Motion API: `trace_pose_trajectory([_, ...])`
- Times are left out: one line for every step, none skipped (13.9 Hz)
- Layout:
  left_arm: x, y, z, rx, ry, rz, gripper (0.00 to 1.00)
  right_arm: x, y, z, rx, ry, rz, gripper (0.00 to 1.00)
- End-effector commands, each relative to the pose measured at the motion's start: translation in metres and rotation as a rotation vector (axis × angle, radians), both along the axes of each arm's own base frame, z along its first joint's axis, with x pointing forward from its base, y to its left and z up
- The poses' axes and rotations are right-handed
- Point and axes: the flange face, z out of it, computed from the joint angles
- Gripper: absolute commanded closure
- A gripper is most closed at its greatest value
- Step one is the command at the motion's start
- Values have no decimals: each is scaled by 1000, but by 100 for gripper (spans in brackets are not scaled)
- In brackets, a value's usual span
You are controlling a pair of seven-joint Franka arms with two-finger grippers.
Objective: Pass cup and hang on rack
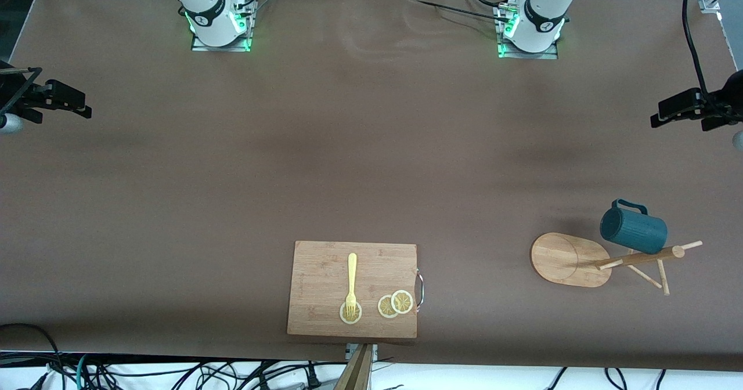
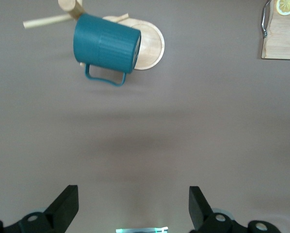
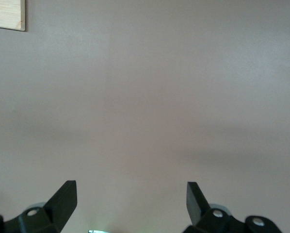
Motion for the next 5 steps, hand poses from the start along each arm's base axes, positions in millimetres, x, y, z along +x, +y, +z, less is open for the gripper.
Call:
trace_pose_trajectory([-8, -11, -13, 27, 30, 6, 0, -3, 1, 5, 17, 0, -4, 0])
trace_pose_trajectory([-5, -18, -16, 33, 34, -9, 0, -3, 1, 6, 16, -1, -5, 0])
trace_pose_trajectory([-4, -20, -15, 34, 33, -14, 0, -3, 1, 5, 17, 0, -4, 0])
trace_pose_trajectory([-4, -21, -15, 33, 33, -17, 0, -3, 1, 5, 17, 0, -4, 0])
trace_pose_trajectory([-4, -21, -15, 33, 33, -17, 0, -3, 1, 5, 17, 0, -4, 0])
